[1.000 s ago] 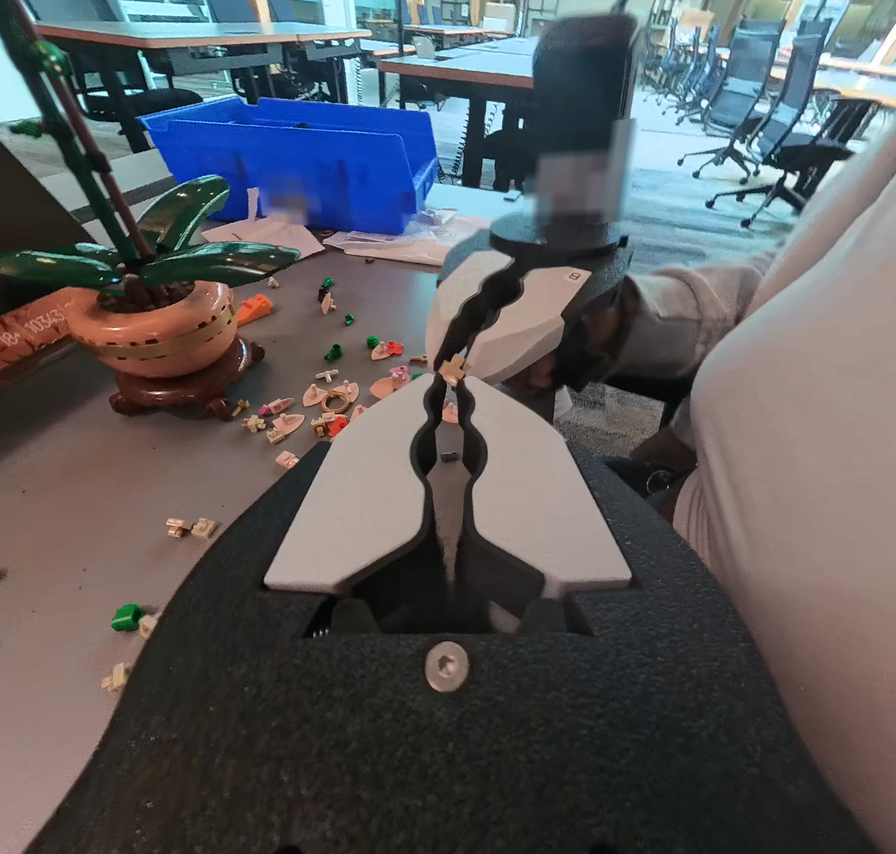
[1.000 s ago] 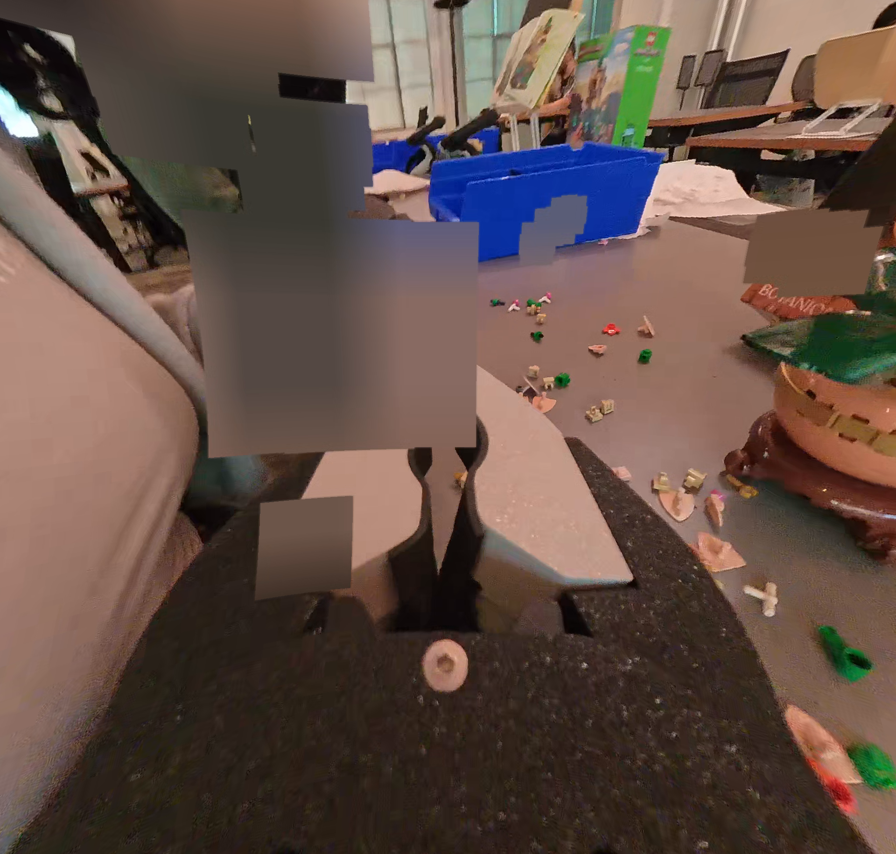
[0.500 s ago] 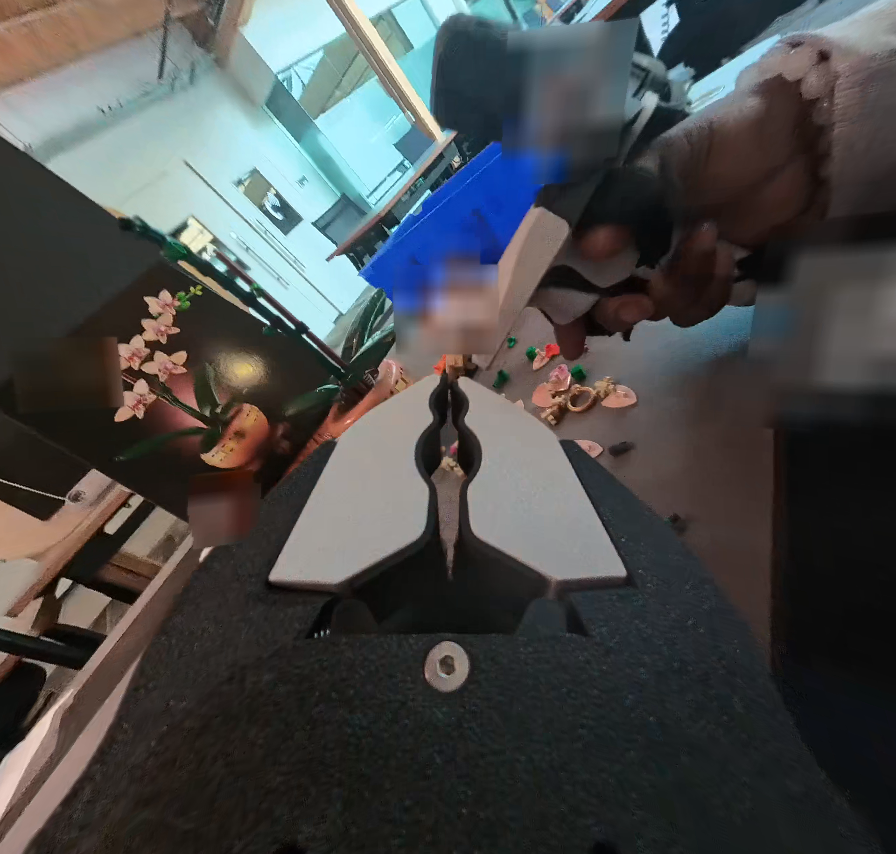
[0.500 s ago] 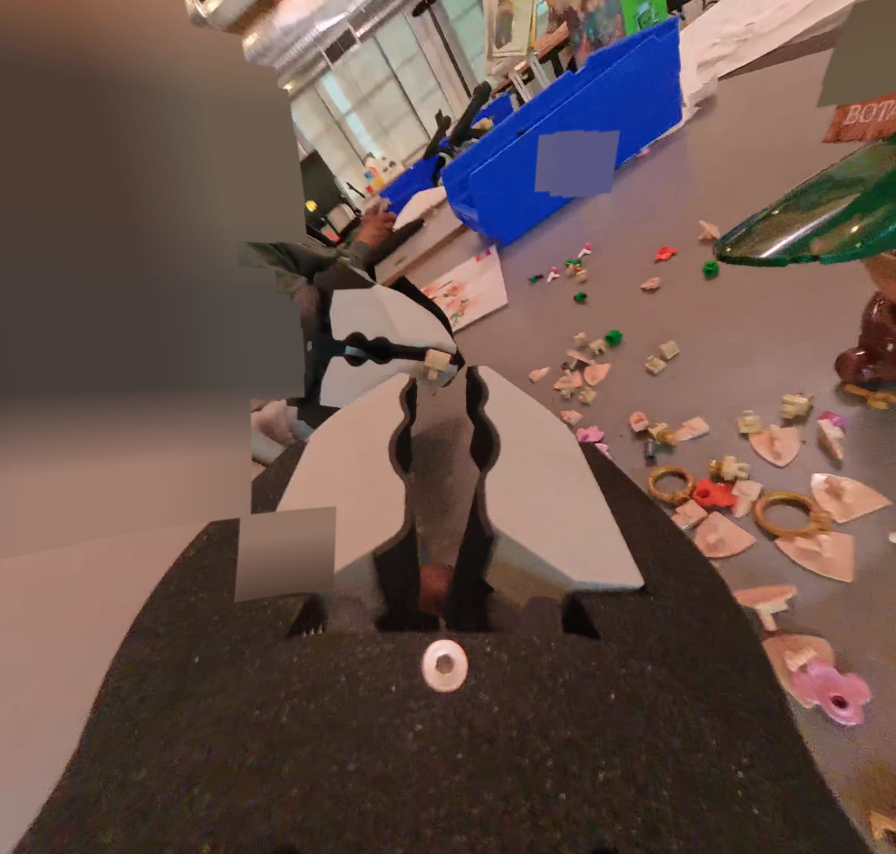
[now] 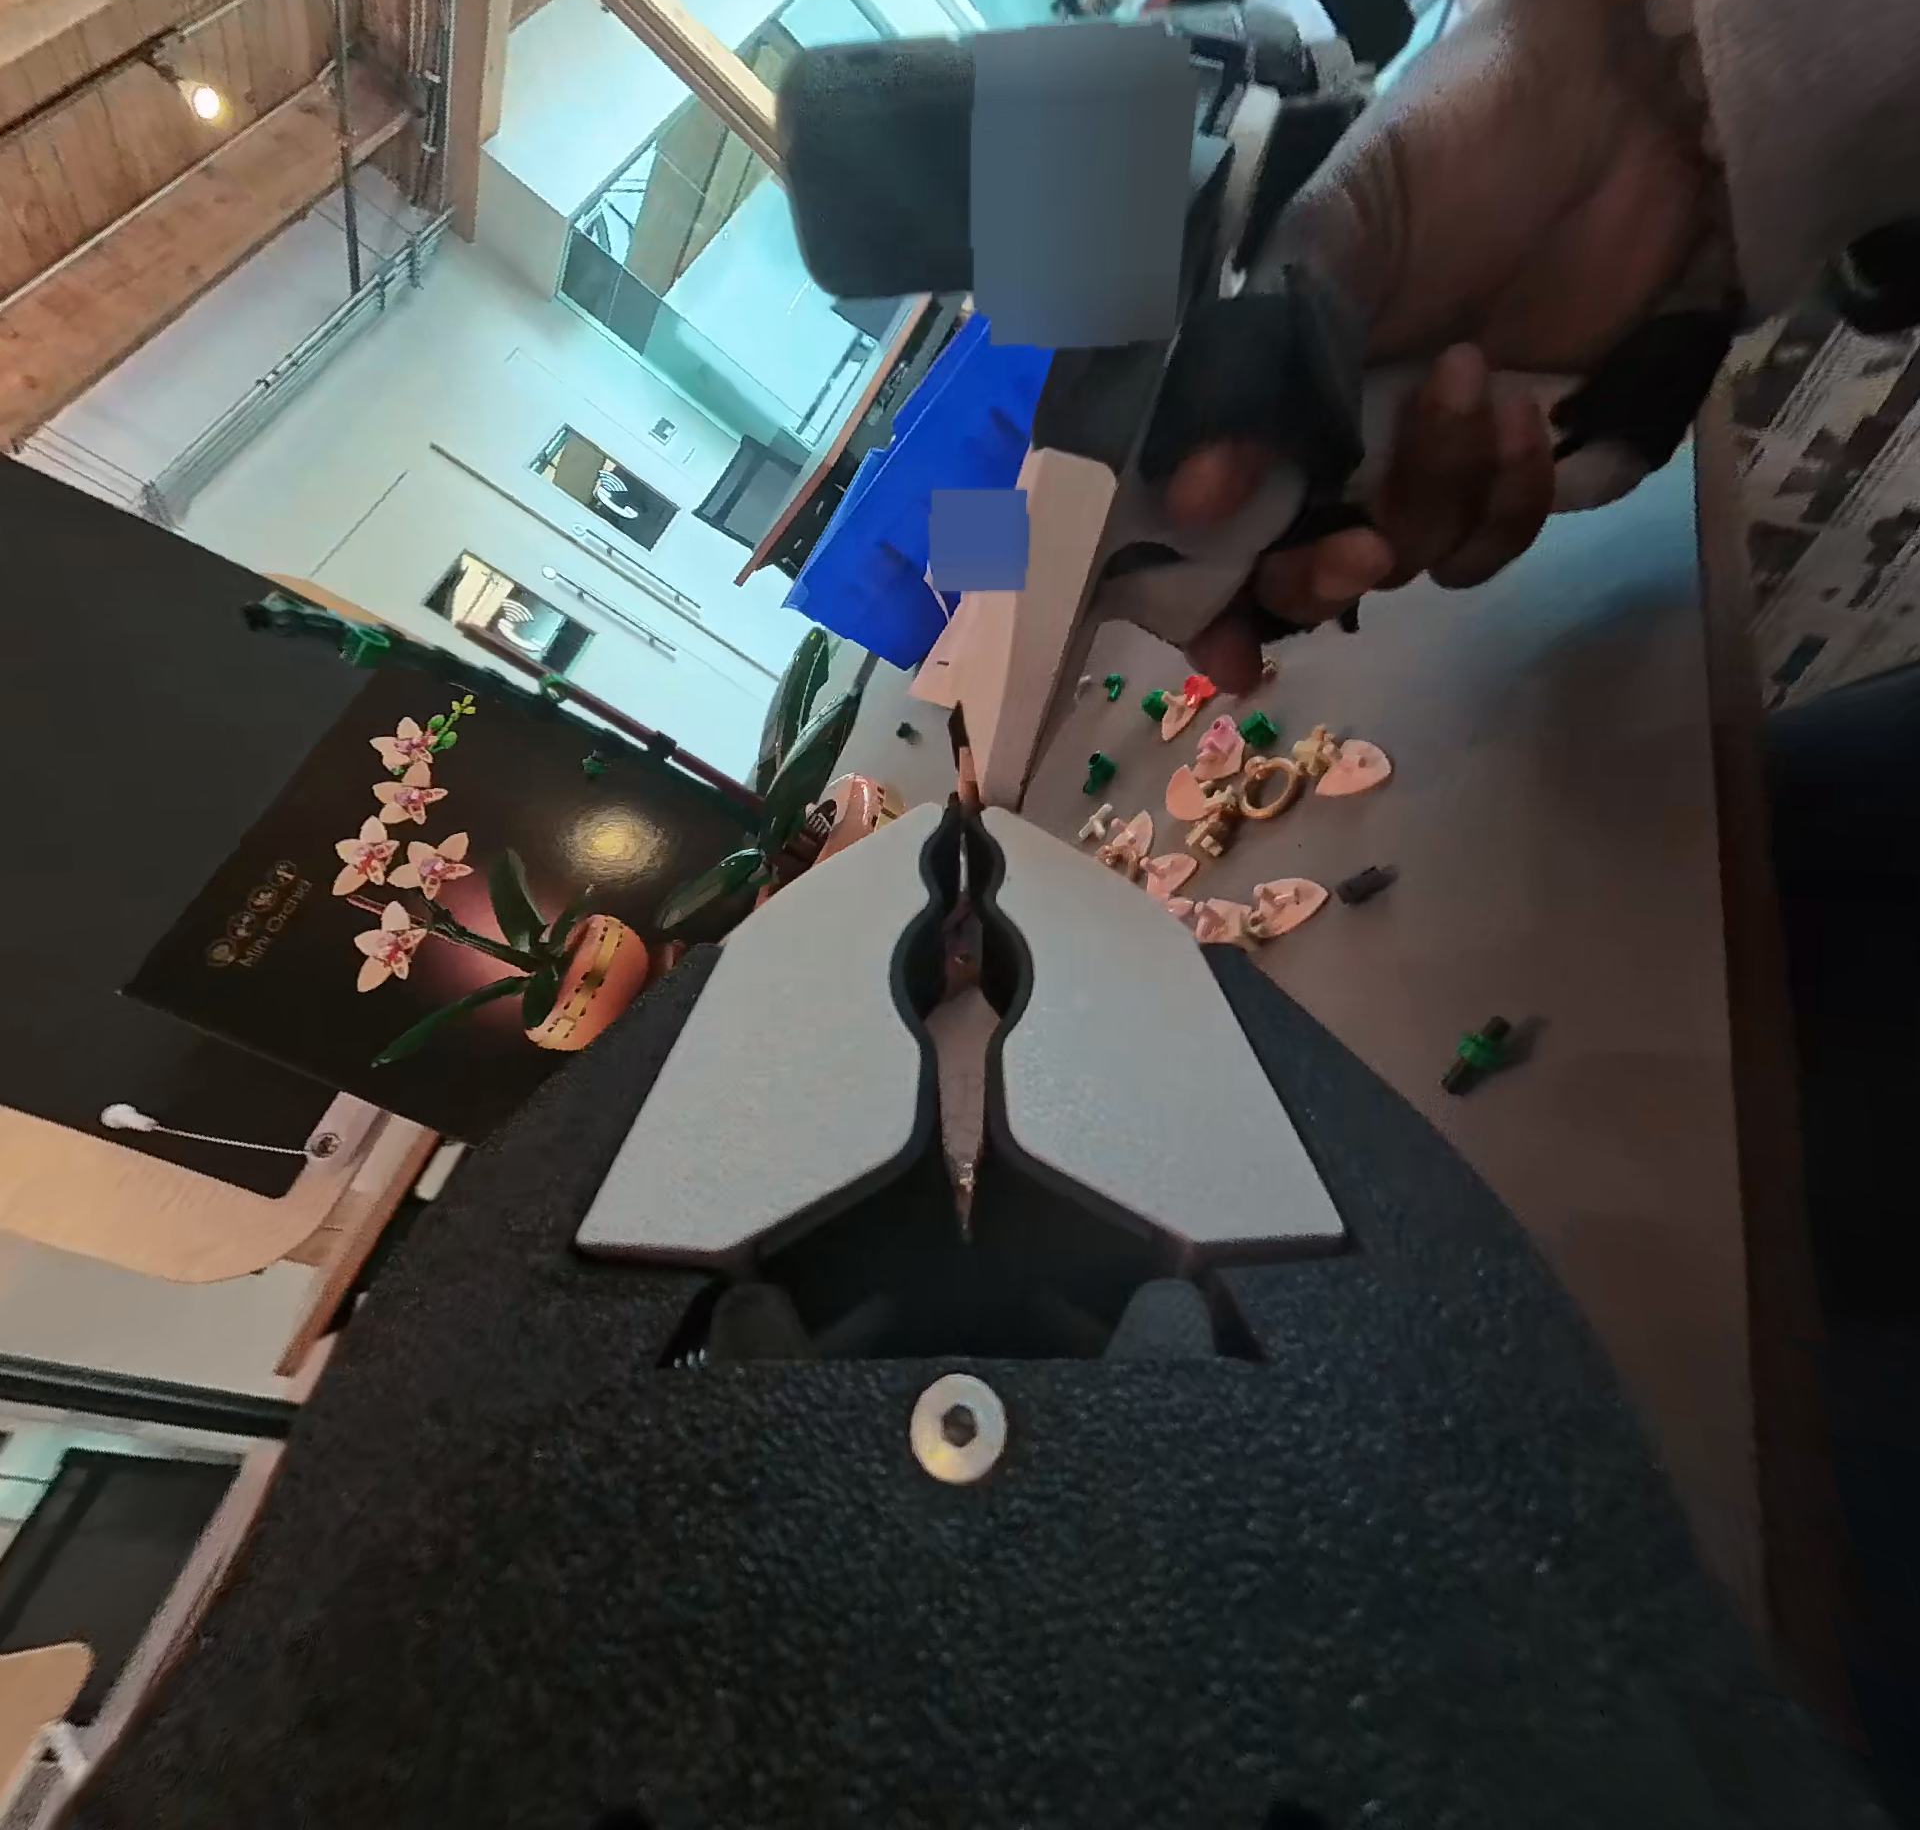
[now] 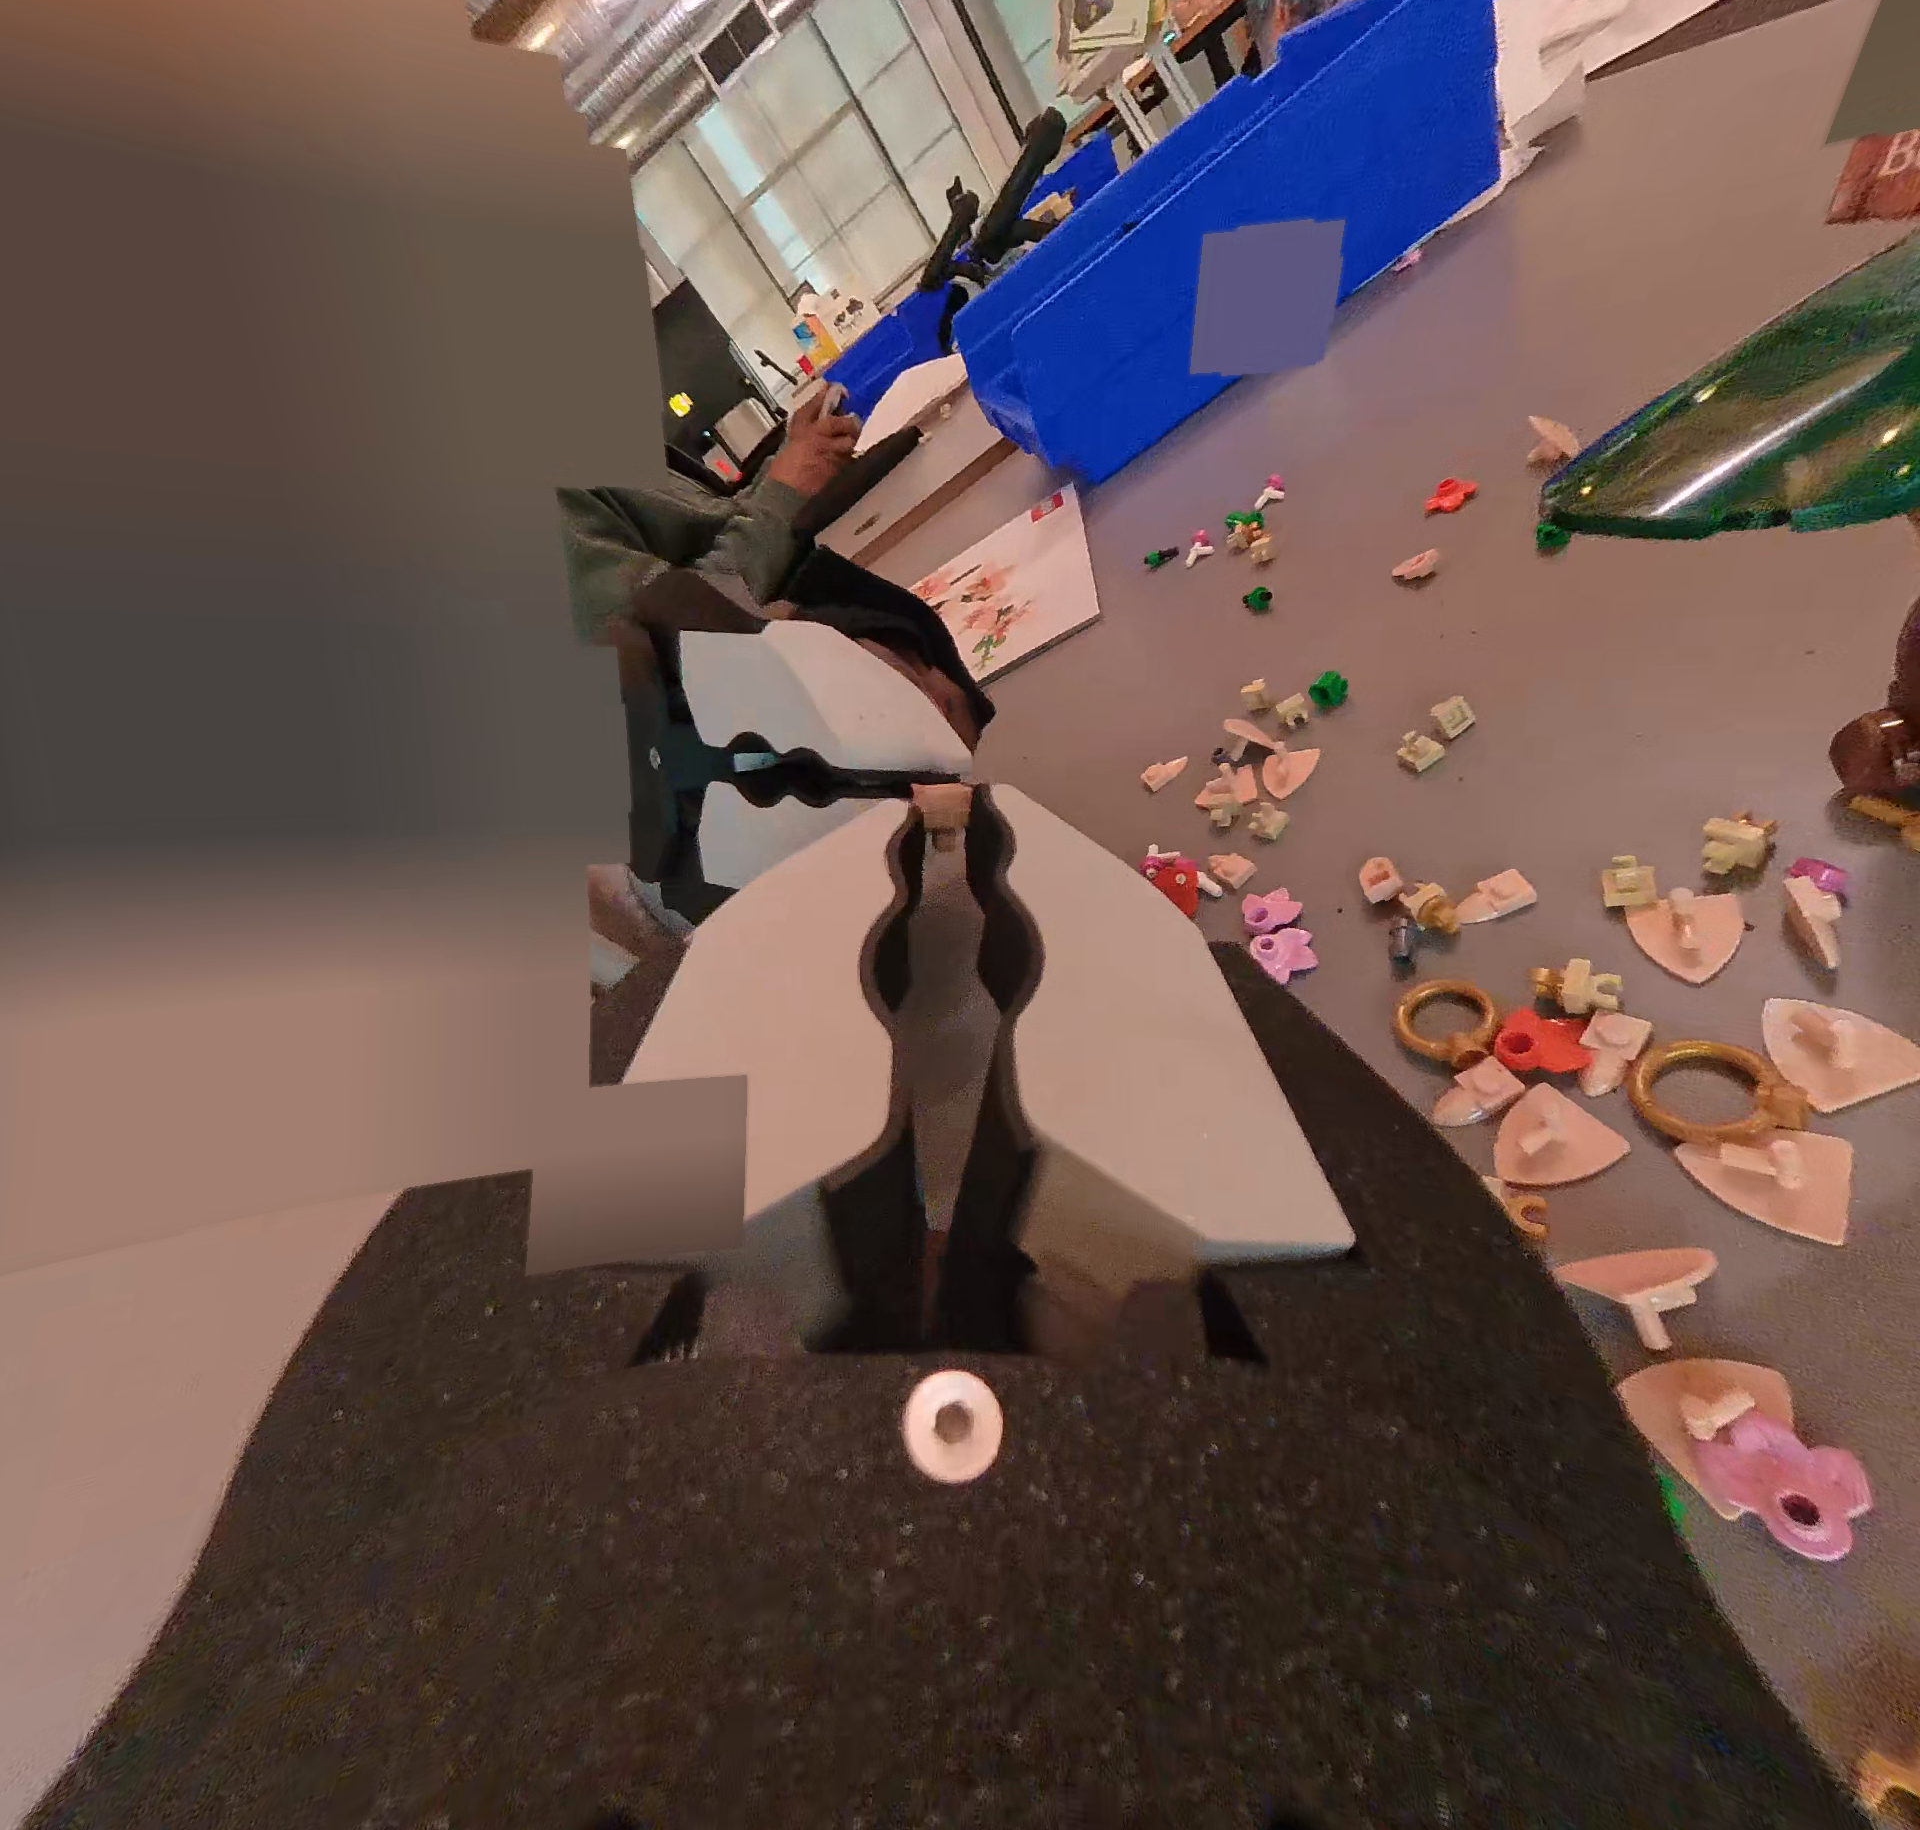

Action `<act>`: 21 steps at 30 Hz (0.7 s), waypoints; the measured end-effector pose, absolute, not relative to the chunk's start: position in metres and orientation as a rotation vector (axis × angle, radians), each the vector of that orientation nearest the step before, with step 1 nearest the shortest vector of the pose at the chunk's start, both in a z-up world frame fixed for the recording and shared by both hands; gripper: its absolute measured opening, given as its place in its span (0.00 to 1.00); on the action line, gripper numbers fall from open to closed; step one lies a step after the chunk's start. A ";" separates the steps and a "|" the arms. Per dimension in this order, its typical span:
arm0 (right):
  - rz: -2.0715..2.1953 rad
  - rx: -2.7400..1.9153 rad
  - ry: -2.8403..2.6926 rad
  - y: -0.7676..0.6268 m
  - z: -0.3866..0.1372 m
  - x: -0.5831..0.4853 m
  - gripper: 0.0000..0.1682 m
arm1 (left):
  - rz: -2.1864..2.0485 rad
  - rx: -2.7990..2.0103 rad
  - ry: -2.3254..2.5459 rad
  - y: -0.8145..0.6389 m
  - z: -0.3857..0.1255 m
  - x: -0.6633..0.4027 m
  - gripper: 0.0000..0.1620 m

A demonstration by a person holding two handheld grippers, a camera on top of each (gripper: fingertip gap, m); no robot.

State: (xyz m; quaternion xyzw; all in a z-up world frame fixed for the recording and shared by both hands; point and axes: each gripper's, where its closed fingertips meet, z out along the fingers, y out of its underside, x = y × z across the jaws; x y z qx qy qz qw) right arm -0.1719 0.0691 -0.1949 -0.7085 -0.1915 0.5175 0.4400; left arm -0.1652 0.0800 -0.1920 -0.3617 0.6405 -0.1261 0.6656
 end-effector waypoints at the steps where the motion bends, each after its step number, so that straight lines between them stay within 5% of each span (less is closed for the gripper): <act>1: 1.248 -1.759 -0.498 0.069 -0.196 -0.171 0.05 | -0.267 -0.807 1.454 0.080 -0.193 -0.165 0.00; 15: 0.993 -1.898 -0.850 0.058 -0.215 -0.170 0.04 | -0.142 -0.688 1.614 0.071 -0.208 -0.164 0.01; 21: 0.550 -1.931 -1.127 0.071 -0.228 -0.168 0.04 | -0.240 -0.878 1.614 0.080 -0.213 -0.165 0.00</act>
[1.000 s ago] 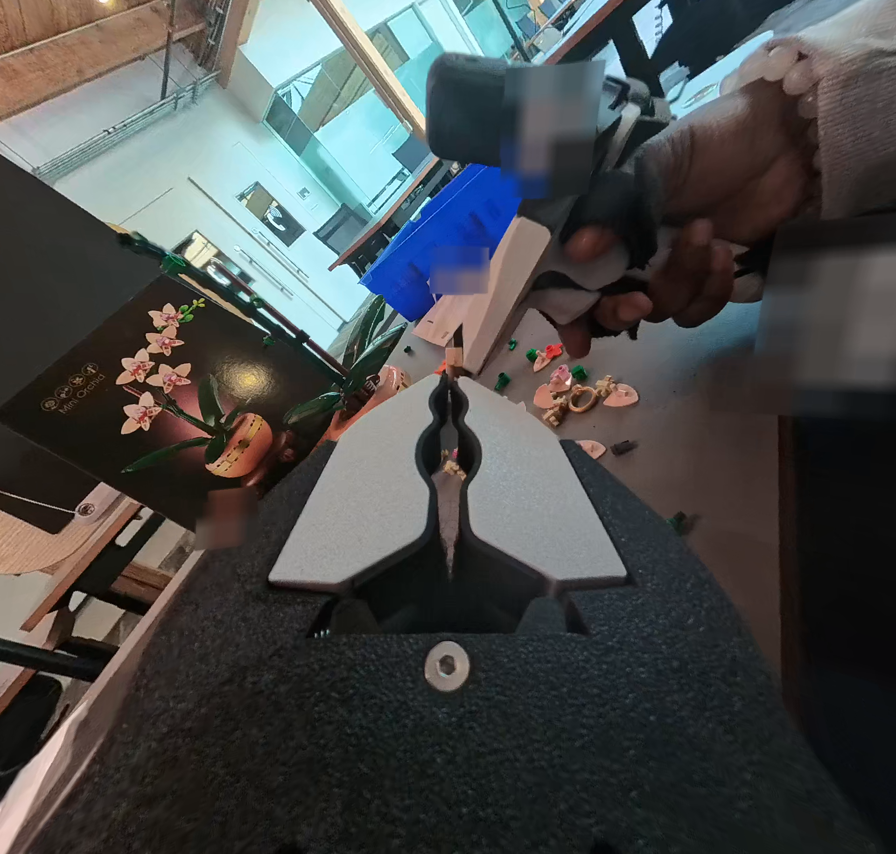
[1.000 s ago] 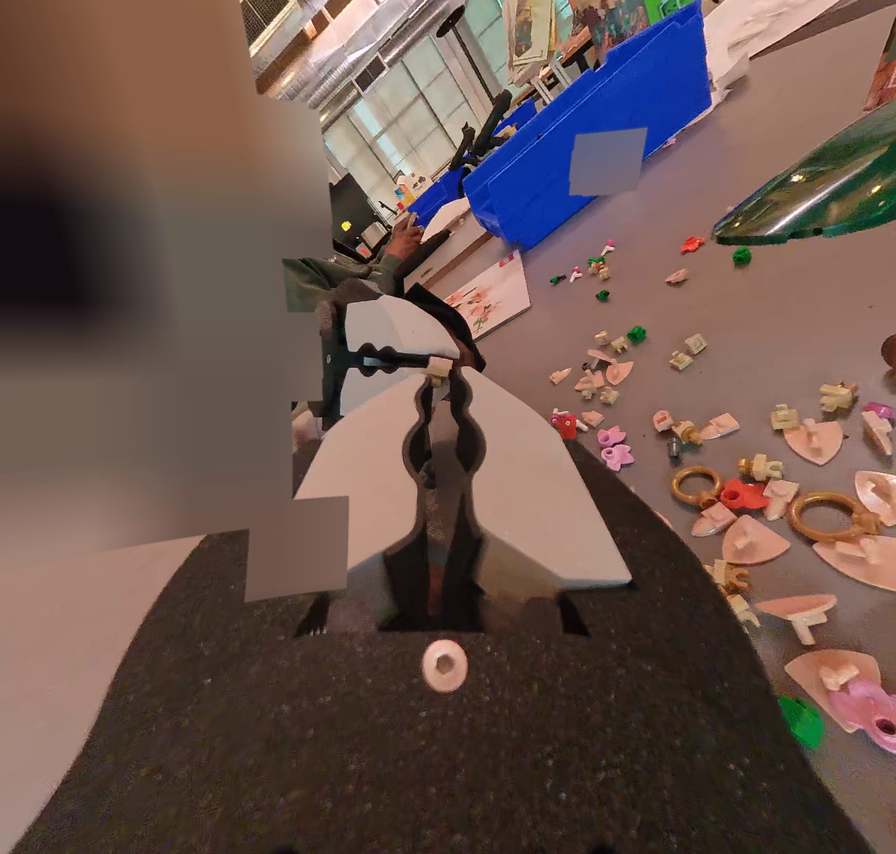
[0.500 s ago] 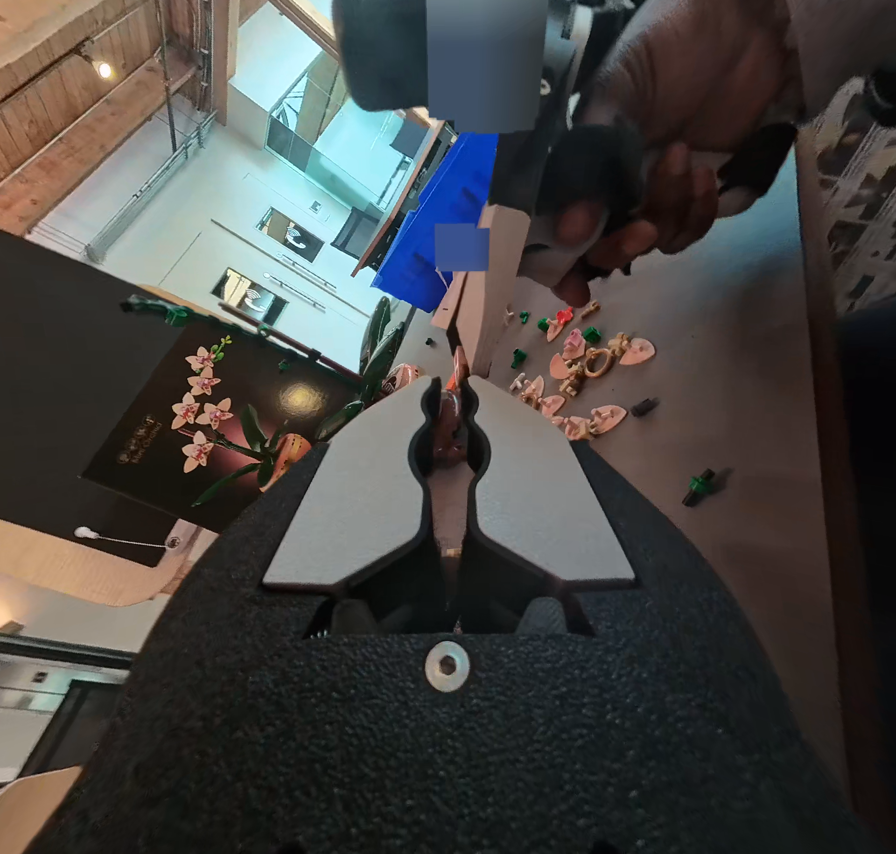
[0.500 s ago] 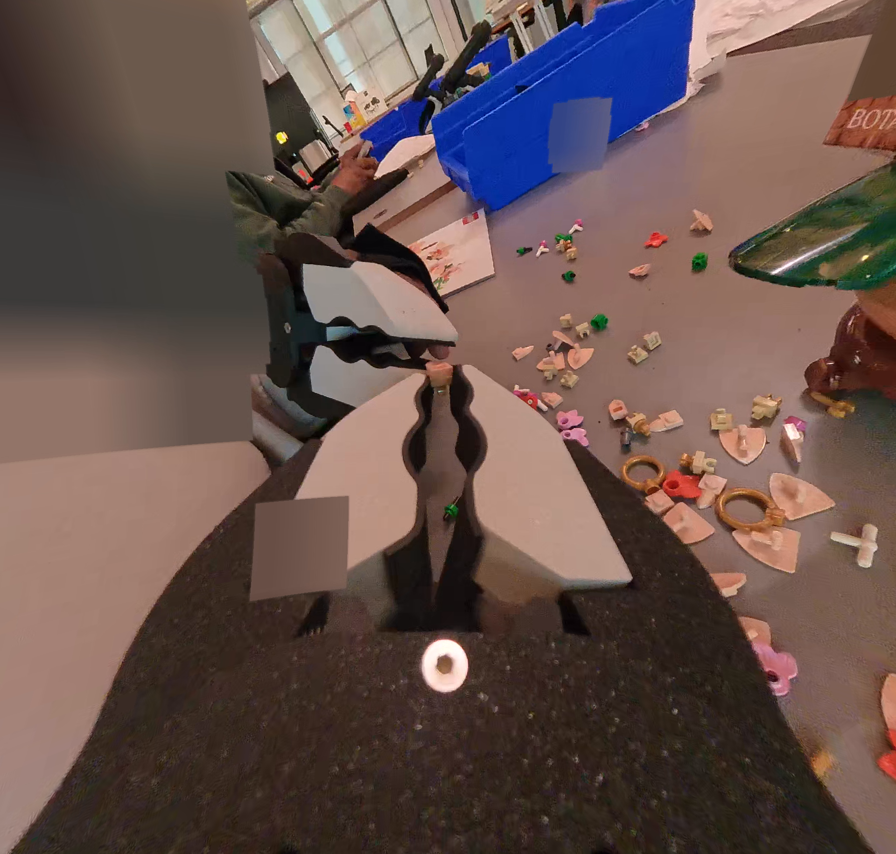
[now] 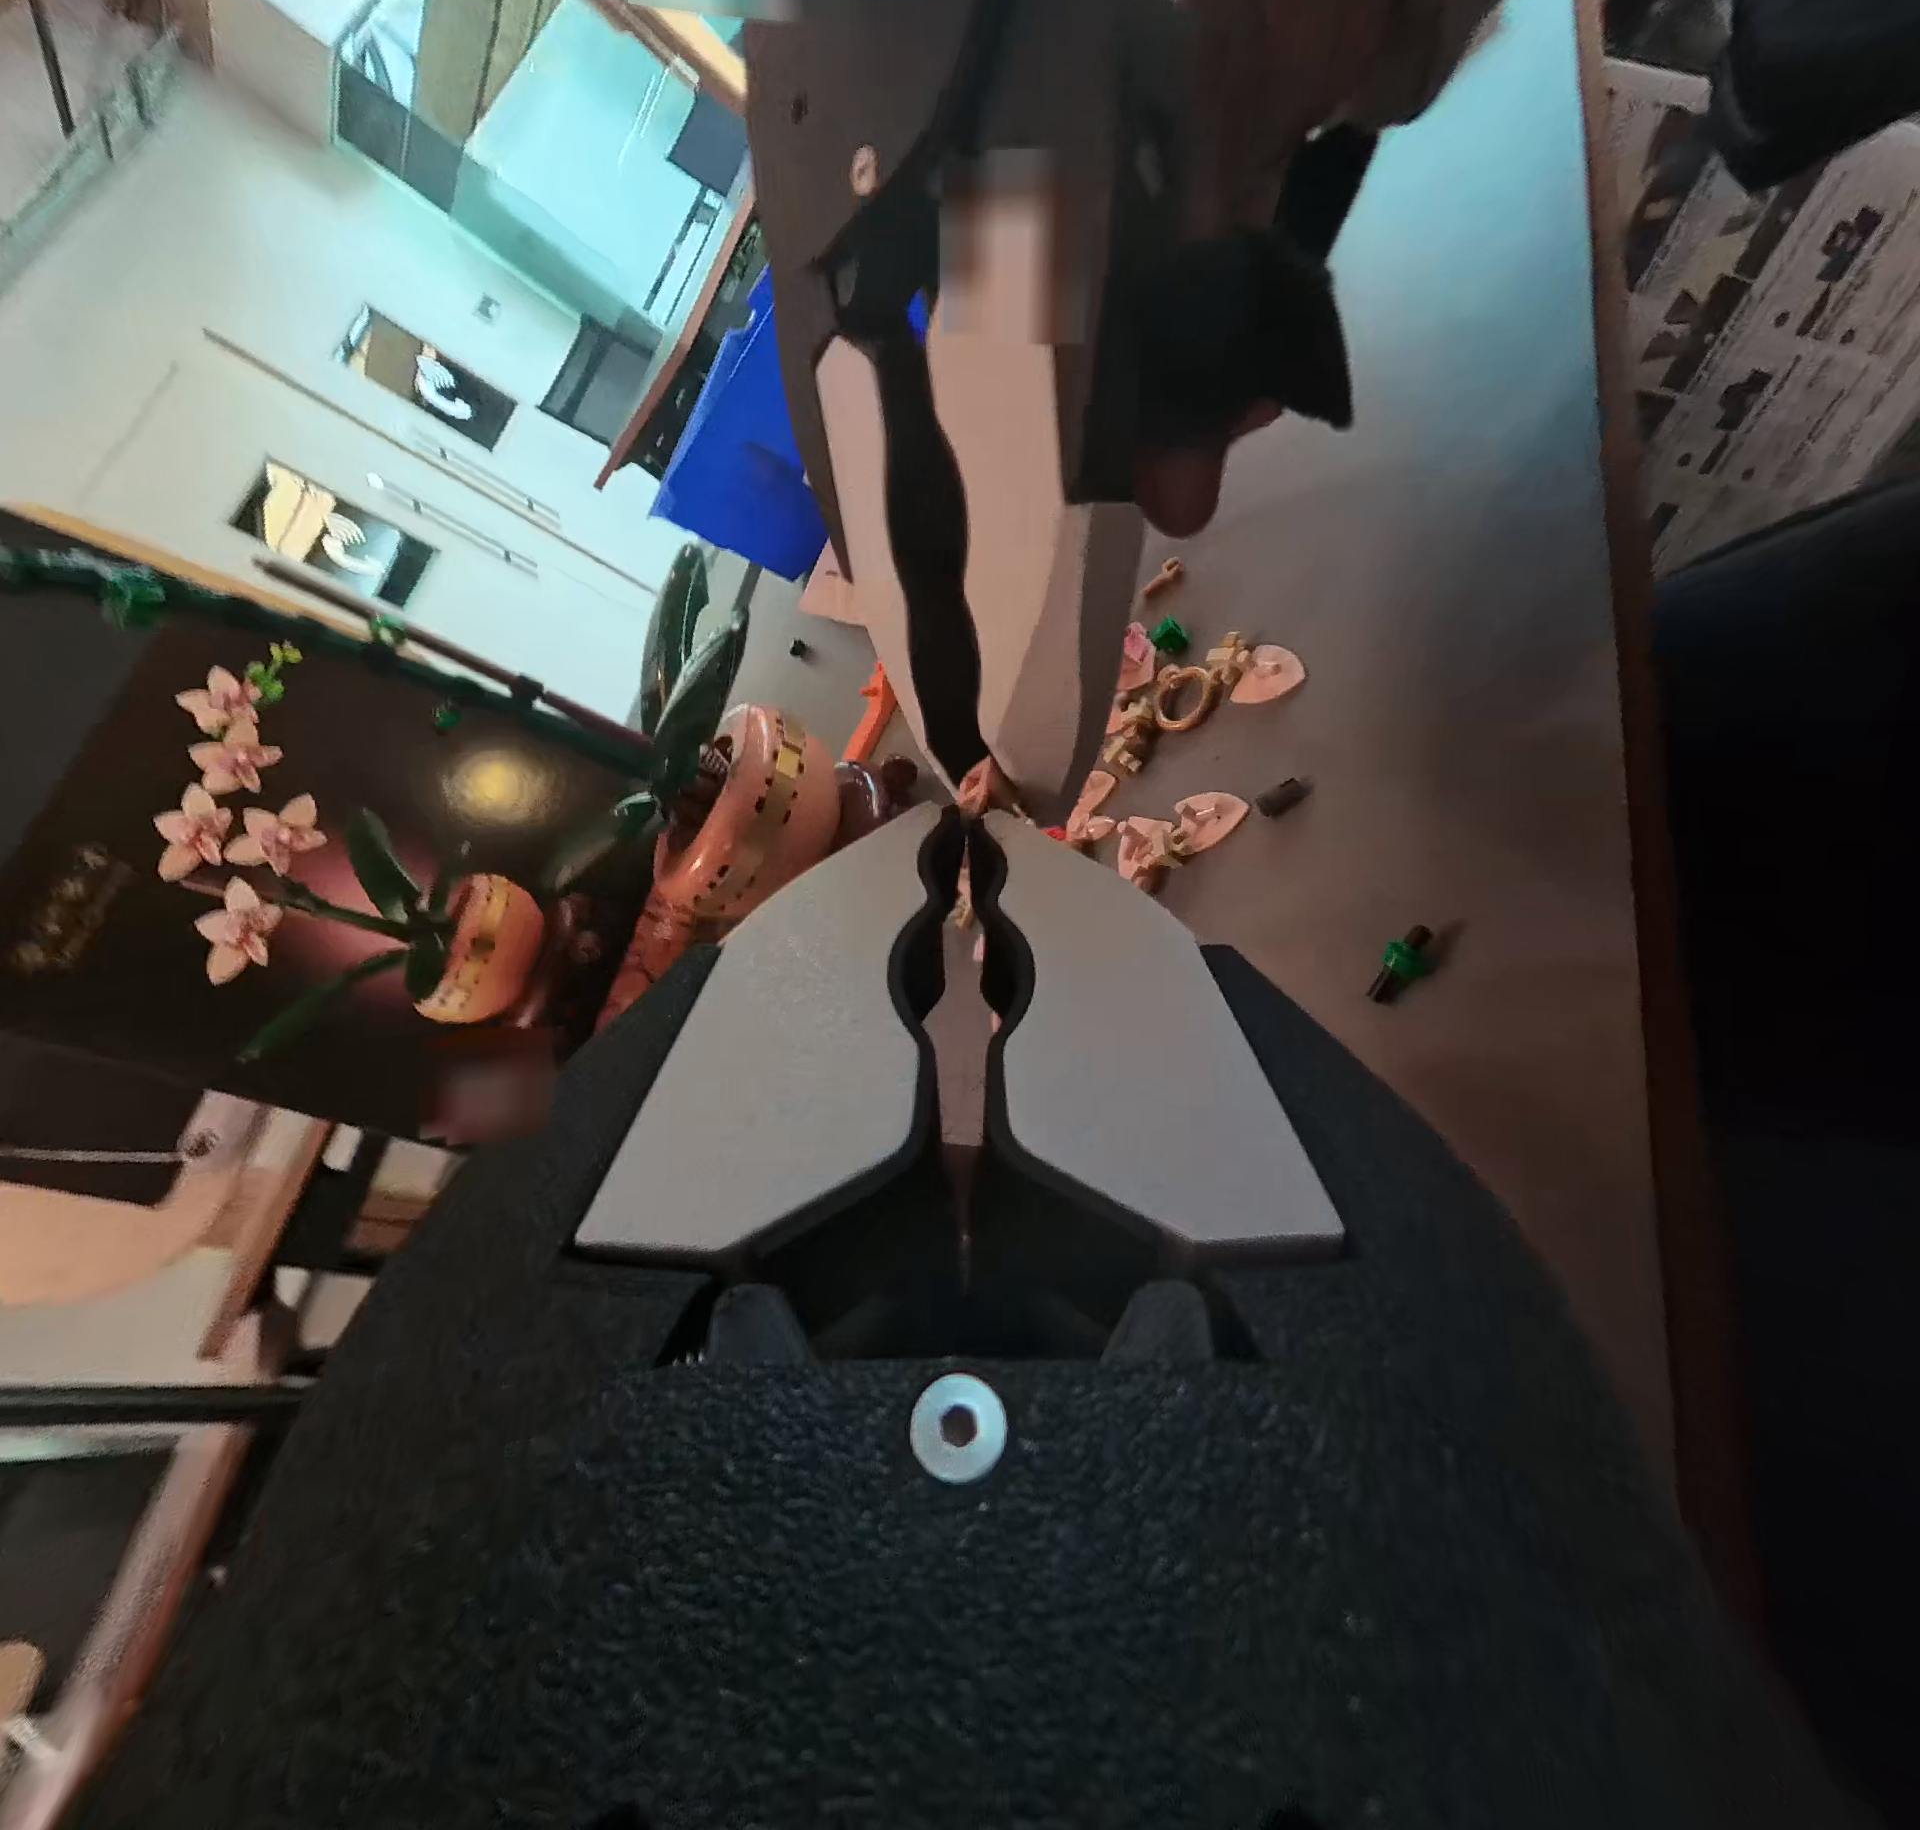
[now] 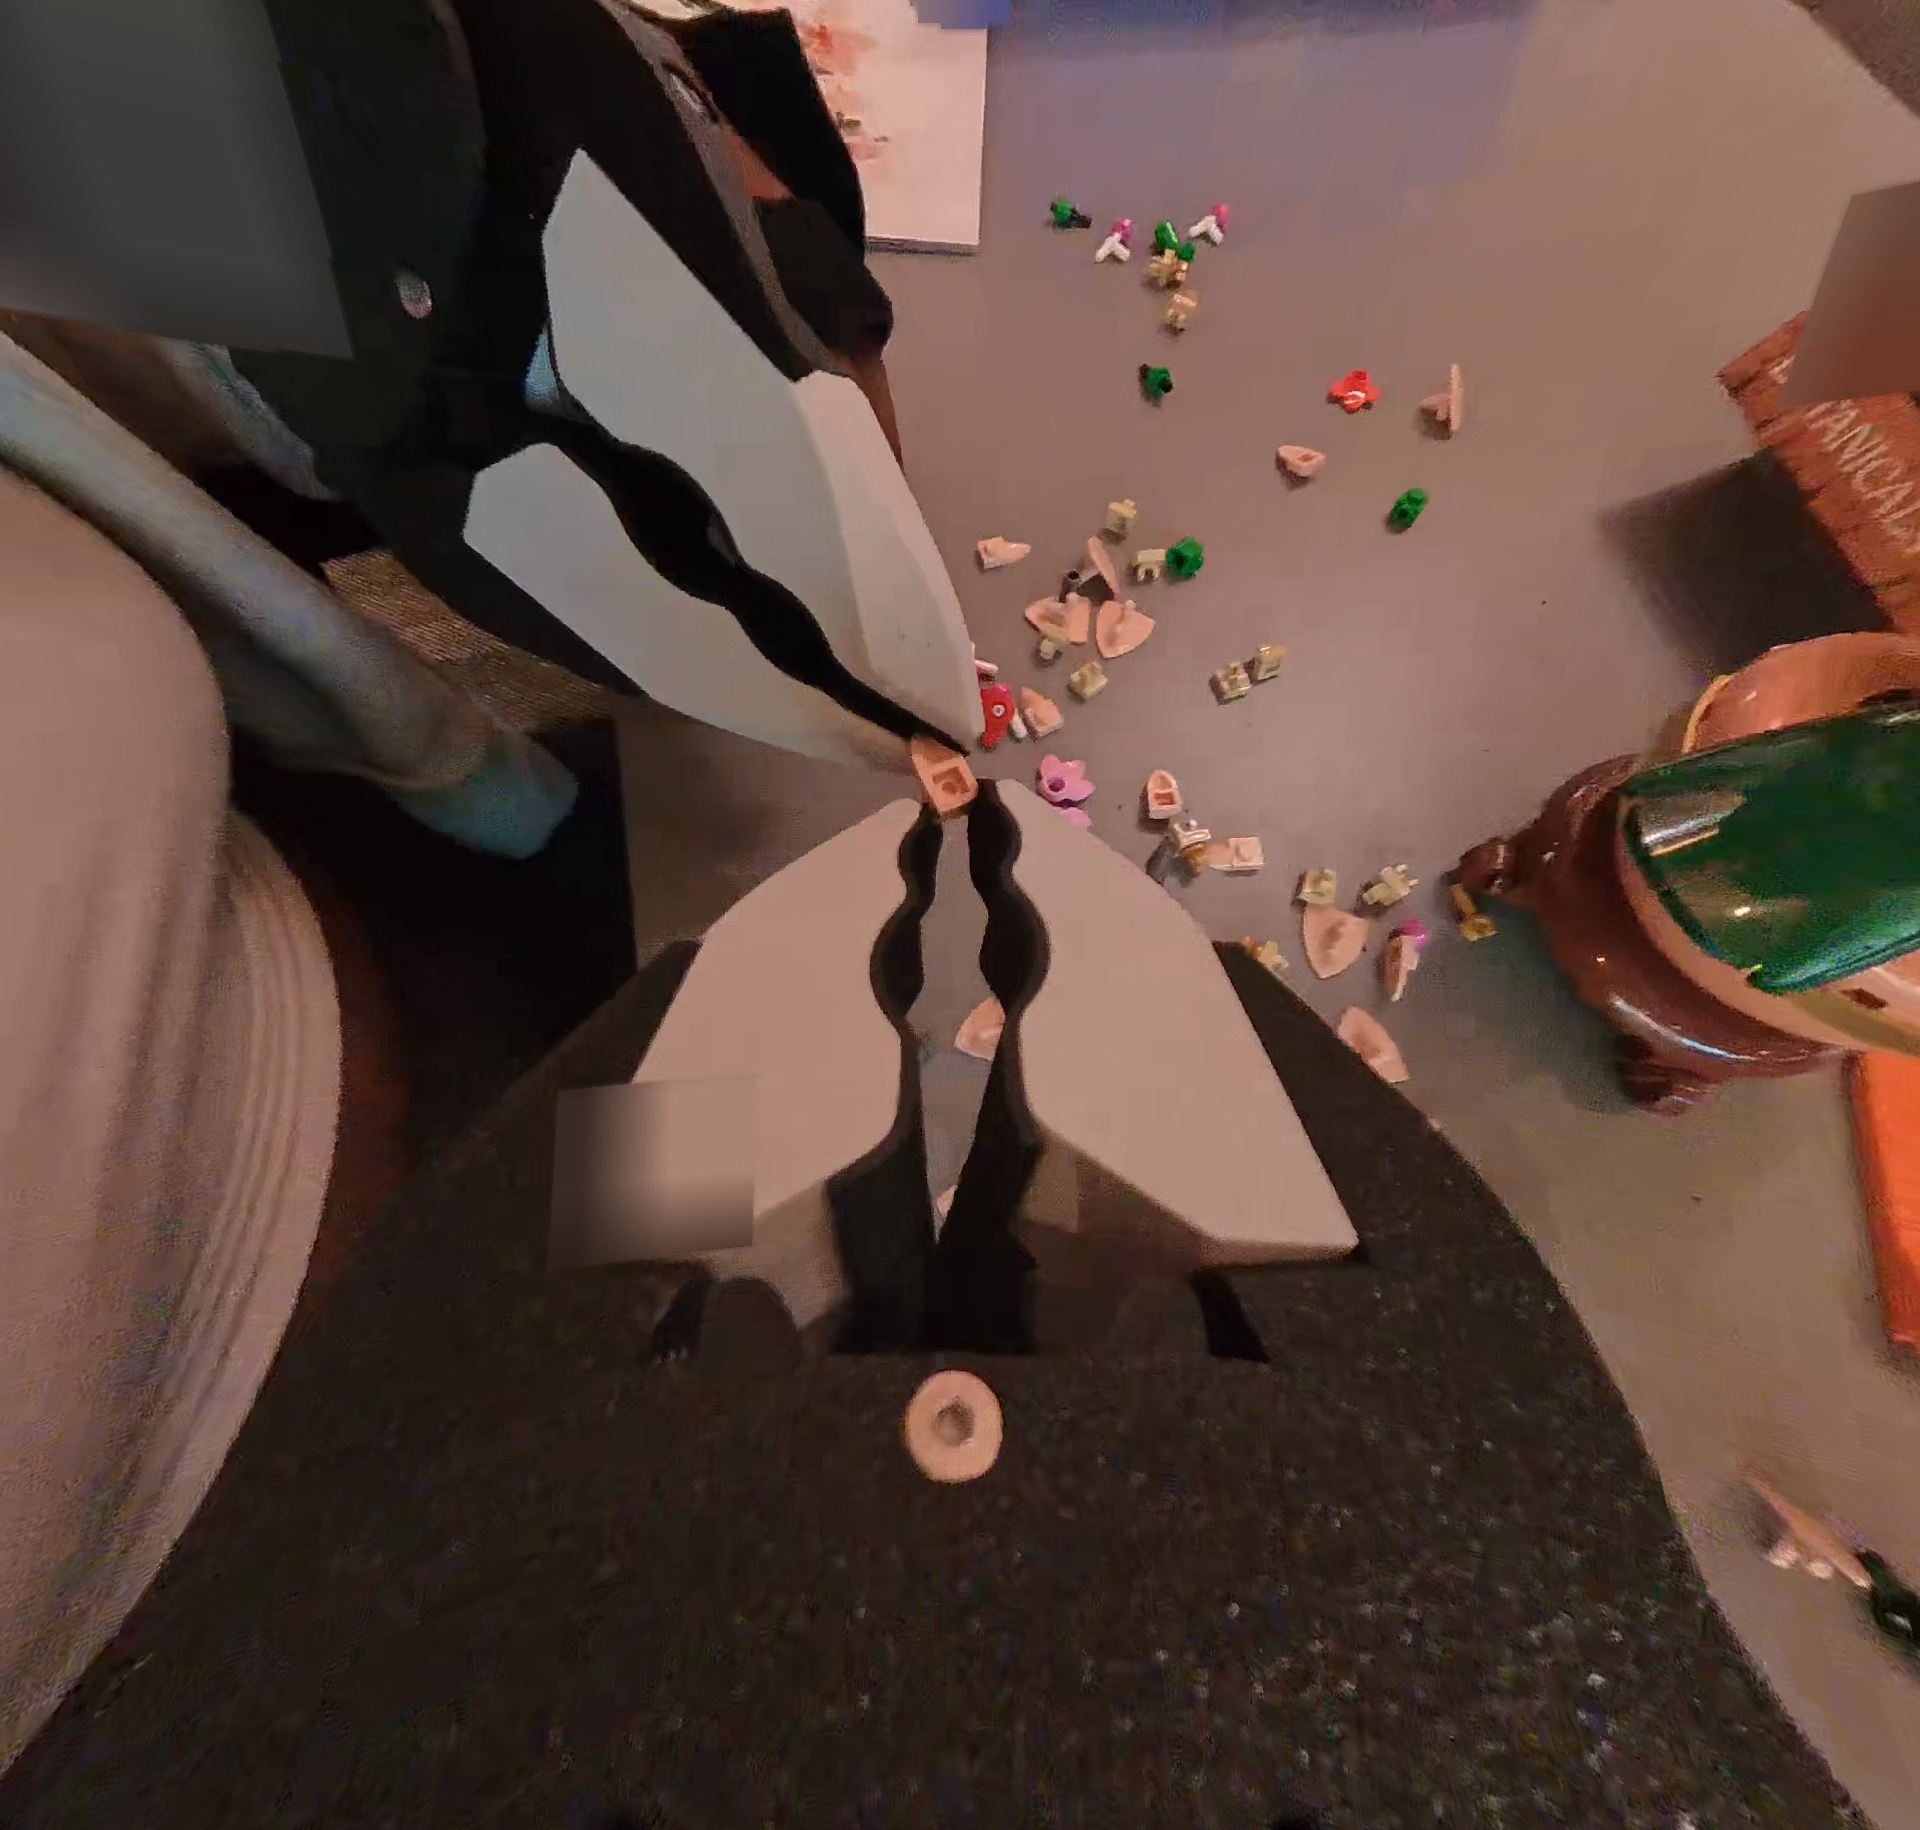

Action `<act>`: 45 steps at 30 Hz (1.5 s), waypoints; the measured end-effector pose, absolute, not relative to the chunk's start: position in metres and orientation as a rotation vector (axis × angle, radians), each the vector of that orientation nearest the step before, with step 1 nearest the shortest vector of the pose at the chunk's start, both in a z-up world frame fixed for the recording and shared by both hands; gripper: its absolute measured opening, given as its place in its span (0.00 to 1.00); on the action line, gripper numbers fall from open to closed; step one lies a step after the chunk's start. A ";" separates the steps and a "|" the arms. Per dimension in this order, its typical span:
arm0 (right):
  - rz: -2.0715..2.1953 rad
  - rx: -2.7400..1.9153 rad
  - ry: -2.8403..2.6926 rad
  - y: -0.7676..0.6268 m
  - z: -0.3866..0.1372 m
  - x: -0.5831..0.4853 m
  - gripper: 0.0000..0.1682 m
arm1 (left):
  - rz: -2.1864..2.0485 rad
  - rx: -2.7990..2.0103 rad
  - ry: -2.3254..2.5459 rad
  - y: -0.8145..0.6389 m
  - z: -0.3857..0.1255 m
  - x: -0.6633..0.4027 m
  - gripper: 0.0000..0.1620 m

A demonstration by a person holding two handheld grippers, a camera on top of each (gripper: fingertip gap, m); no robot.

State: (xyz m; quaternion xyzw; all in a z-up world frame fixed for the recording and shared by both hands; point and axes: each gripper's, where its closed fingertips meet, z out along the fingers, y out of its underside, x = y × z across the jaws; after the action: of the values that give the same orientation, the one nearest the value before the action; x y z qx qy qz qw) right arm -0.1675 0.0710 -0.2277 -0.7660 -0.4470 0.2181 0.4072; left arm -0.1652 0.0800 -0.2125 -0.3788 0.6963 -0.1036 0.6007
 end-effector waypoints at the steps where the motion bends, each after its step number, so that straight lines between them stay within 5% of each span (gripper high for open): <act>1: 0.500 -1.927 -1.130 0.075 -0.229 -0.167 0.04 | -0.261 -0.918 1.595 0.082 -0.213 -0.165 0.00; 15: 0.295 -1.921 -0.952 0.106 -0.247 -0.147 0.00 | -0.233 -1.251 1.171 0.170 -0.190 -0.230 0.02; 28: 0.453 -1.615 -1.018 0.074 -0.221 -0.191 0.26 | -0.109 -1.399 0.757 0.122 -0.129 -0.383 0.11; 34: 0.908 -1.415 -0.637 0.070 -0.161 -0.209 0.53 | -0.513 -1.189 0.238 0.091 -0.072 -0.438 0.33; 40: 1.186 -1.319 -0.660 0.064 -0.135 -0.232 0.27 | -0.594 -0.998 -0.006 0.043 -0.051 -0.506 0.30; 45: 1.058 -1.541 -0.963 0.055 -0.198 -0.284 0.27 | -0.507 -1.226 0.174 0.065 -0.134 -0.445 0.20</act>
State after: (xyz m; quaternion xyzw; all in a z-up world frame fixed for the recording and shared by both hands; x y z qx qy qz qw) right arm -0.2839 0.0548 -0.1984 -0.6362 -0.3976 0.4367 0.4964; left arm -0.4450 0.0655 -0.1343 -0.5683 0.0808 -0.2352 0.7844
